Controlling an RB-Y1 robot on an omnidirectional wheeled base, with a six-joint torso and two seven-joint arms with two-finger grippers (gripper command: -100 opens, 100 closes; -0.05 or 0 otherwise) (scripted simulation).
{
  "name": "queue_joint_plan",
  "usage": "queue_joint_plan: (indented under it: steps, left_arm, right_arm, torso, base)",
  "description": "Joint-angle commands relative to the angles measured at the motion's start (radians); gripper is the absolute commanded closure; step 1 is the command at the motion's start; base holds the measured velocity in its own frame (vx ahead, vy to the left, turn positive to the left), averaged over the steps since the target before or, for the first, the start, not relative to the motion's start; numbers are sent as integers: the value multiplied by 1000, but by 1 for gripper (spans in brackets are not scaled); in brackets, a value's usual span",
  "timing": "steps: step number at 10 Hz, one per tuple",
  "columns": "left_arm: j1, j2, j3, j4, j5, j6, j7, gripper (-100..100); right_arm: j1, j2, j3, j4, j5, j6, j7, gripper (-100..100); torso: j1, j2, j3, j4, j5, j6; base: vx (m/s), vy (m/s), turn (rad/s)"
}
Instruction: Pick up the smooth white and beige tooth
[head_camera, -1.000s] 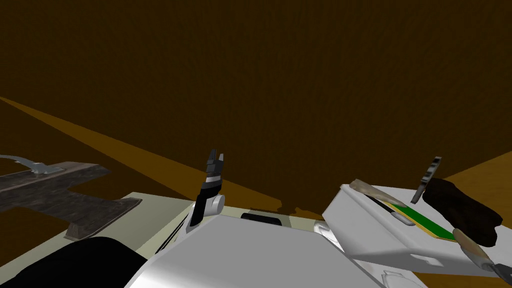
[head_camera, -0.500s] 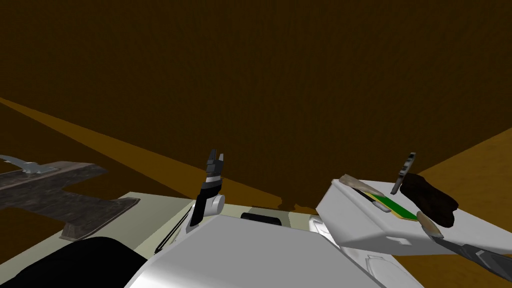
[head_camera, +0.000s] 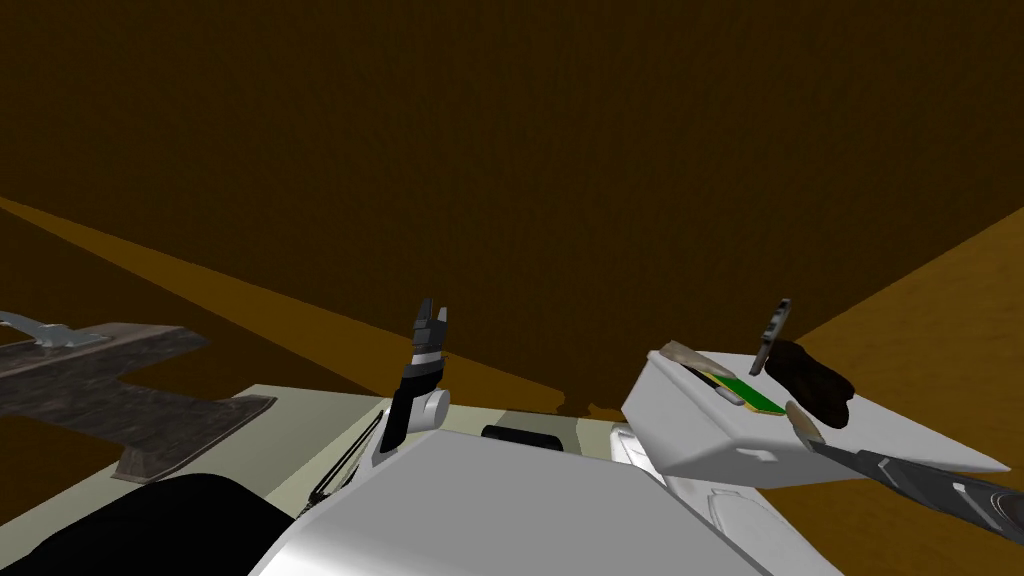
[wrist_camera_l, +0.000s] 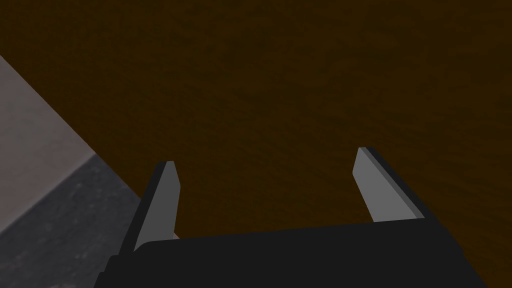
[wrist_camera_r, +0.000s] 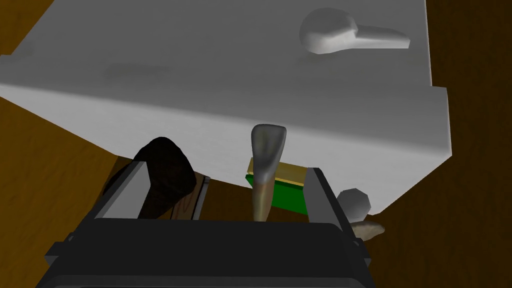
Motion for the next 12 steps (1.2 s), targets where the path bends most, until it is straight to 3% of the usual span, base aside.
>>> queue_joint_plan:
  steps: [1, 3, 6, 7, 8, 12]
  left_arm:
    - [0, 0, 0, 0, 0, 0, 0, 0]
    - [0, 0, 0, 0, 0, 0, 0, 0]
    - [0, 0, 0, 0, 0, 0, 0, 0]
    - [0, 0, 0, 0, 0, 0, 0, 0]
    - [0, 0, 0, 0, 0, 0, 0, 0]
    - [0, 0, 0, 0, 0, 0, 0, 0]
  right_arm:
    - [8, -29, -11, -13, -8, -18, -7, -100]
    - [19, -69, -33, -36, -20, -39, -14, -100]
    - [20, -78, -37, -45, -22, -41, -14, -100]
    - [22, -79, -40, -47, -22, -40, -15, 0]
    - [7, -47, -27, -52, -14, -30, -2, -100]
    - [-15, 1, -8, -60, 0, -15, 17, -100]
  torso:
    - [0, 0, 0, 0, 0, 0]
    - [0, -1, 0, 0, 0, 0]
    - [2, -4, -2, -1, 0, 0]
    - [3, -4, -2, -1, 1, 0]
    - [4, -5, -3, -1, 1, 0]
    - [4, -7, -4, -2, 1, 0]
  base:
    - [-72, -57, -26]
    - [-49, -77, 1]
    - [-10, -35, 3]
    - [0, 0, 0]
    - [20, -1, 82]
    - [27, -13, 56]
